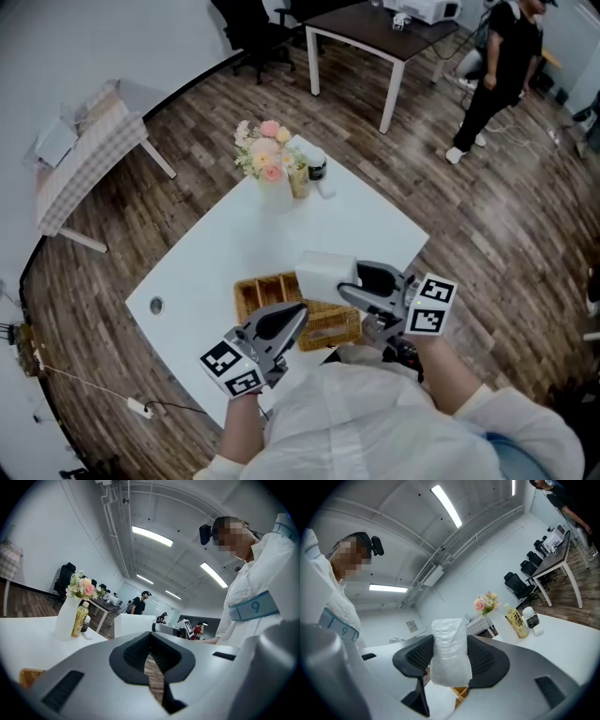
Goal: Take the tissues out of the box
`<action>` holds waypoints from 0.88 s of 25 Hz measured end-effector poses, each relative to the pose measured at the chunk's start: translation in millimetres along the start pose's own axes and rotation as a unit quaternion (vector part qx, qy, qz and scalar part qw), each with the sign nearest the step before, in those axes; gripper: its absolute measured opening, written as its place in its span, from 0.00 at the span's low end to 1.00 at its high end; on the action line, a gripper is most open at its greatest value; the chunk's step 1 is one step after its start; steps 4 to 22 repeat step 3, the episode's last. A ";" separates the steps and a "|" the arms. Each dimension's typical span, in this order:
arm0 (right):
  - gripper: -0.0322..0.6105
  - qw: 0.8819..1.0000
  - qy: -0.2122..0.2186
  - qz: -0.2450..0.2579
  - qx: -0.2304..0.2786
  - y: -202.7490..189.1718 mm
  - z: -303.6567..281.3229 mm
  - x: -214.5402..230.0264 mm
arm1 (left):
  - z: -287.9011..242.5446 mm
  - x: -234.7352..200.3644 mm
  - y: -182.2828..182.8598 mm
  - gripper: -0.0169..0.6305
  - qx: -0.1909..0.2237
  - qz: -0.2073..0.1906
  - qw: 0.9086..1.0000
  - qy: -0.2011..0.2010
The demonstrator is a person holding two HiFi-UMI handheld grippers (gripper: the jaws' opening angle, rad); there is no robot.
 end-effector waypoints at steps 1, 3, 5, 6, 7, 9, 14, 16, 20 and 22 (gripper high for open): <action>0.42 1.000 0.000 -0.001 -0.001 -0.6 0.8 -0.2 | 0.1 0.3 -0.9 0.03 0.000 0.000 1.000 0.000; 0.42 1.000 0.001 -0.002 -0.004 -2.2 2.6 -0.6 | 0.3 1.0 -2.9 0.03 0.000 0.000 1.000 0.001; 0.42 1.000 0.001 -0.002 -0.004 -2.2 2.6 -0.6 | 0.3 1.0 -2.9 0.03 0.000 0.000 1.000 0.001; 0.42 1.000 0.001 -0.002 -0.004 -2.2 2.6 -0.6 | 0.3 1.0 -2.9 0.03 0.000 0.000 1.000 0.001; 0.42 1.000 0.001 -0.002 -0.004 -2.2 2.6 -0.6 | 0.3 1.0 -2.9 0.03 0.000 0.000 1.000 0.001; 0.42 1.000 0.001 -0.002 -0.004 -2.2 2.6 -0.6 | 0.3 1.0 -2.9 0.03 0.000 0.000 1.000 0.001; 0.42 1.000 0.001 -0.002 -0.004 -2.2 2.6 -0.6 | 0.3 1.0 -2.9 0.03 0.000 0.000 1.000 0.001; 0.42 1.000 0.001 -0.002 -0.004 -2.2 2.6 -0.6 | 0.3 1.0 -2.9 0.03 0.000 0.000 1.000 0.001; 0.42 1.000 0.001 -0.002 -0.004 -2.2 2.6 -0.6 | 0.3 1.0 -2.9 0.03 0.000 0.000 1.000 0.001; 0.42 1.000 0.001 -0.002 -0.004 -2.2 2.6 -0.6 | 0.3 1.0 -2.9 0.03 0.000 0.000 1.000 0.001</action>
Point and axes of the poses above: the fingertips, and each gripper's own axes: z backward along the fingers, x to its right, y out of its top, the point moved 9 cm from there along z, backward along the fingers, and after that the axes turned 1 degree about y, right-handed, at the moved point
